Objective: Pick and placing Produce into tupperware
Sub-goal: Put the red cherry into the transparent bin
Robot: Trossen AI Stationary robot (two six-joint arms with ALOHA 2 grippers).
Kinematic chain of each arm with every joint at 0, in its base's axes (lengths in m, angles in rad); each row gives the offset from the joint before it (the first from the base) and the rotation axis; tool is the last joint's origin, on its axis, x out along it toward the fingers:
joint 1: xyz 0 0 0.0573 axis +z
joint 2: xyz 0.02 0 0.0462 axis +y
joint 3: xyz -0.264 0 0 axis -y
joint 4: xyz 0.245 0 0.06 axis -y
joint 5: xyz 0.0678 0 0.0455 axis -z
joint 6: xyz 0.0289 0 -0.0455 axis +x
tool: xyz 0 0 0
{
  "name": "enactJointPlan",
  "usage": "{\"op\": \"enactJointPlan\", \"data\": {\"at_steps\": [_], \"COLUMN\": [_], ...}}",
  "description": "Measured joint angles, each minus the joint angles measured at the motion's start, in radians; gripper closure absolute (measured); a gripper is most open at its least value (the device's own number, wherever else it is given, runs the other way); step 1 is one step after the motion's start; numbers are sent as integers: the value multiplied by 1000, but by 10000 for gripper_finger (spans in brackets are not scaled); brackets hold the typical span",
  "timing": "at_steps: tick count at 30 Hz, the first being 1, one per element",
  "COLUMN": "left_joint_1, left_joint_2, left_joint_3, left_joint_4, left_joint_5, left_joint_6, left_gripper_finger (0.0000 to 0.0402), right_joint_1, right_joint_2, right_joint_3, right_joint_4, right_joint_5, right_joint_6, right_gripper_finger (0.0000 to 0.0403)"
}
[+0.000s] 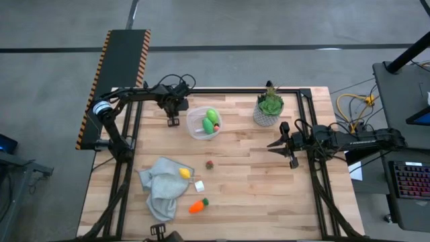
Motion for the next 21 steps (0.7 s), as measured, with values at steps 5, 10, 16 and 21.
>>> {"op": "enactJointPlan", "data": {"at_steps": [5, 10, 16, 21], "left_joint_1": [-1, -11, -27, -43], "left_joint_2": [-14, -40, -133, -254], "left_joint_3": [2, 6, 6, 3], "left_joint_4": [-24, -39, -37, -13], "left_joint_5": [1, 33, 113, 248], "left_joint_6": [-24, -52, -78, -99], "left_gripper_finger": [399, 400, 400, 400], "right_joint_1": [0, 0, 0, 0], "right_joint_2": [0, 0, 0, 0], "right_joint_3": [1, 3, 3, 3], "right_joint_4": [0, 0, 0, 0], "right_joint_5": [0, 0, 0, 0], "right_joint_6": [0, 0, 0, 0], "right_gripper_finger": [339, 339, 339, 339]}}
